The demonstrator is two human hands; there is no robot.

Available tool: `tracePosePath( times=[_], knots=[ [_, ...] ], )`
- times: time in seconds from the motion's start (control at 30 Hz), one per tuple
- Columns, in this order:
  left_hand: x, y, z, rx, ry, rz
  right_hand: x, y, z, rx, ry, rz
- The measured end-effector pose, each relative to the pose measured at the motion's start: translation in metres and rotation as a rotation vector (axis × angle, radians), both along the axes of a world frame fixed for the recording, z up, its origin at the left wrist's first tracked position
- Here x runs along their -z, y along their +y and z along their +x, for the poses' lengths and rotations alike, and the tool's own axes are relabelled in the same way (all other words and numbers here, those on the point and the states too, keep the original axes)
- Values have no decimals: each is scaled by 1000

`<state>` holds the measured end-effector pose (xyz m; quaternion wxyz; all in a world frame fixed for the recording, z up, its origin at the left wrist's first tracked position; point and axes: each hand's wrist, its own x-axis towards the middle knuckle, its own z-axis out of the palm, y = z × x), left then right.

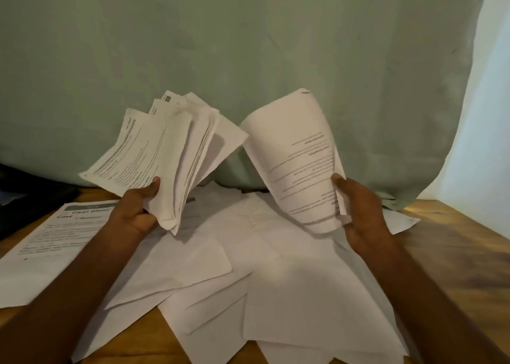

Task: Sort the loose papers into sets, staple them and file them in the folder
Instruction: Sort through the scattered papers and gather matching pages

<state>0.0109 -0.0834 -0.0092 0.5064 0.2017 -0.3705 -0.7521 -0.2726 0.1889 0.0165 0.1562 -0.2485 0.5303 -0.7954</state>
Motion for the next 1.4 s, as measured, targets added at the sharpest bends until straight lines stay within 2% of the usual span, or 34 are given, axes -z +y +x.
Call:
tracePosePath(
  times=[0.07, 0.17, 0.4, 0.53, 1.13, 1.2, 1.3, 1.4],
  knots=[
    [1, -1, -2, 7, 16, -20, 4, 2, -4, -145, -156, -121],
    [3, -3, -2, 14, 14, -22, 7, 1, -2, -320, -283, -242],
    [9, -7, 0, 35, 2, -8, 2, 3, 3, -562, -530, -324],
    [9, -7, -1, 24, -28, -46, 3, 3, 9, -631, -550, -271],
    [-2, 12, 0, 23, -69, -21, 13, -10, 13, -646, -575, -134],
    [-6, 17, -1, 20, -43, -41, 15, -14, 24, -691, -540, -68],
    [-17, 19, 0, -5, -27, -85, 20, -22, 47, -674, -339, 144],
    [-30, 20, 1, 30, -63, -146, 24, -31, 68, -430, 202, 470]
  ],
)
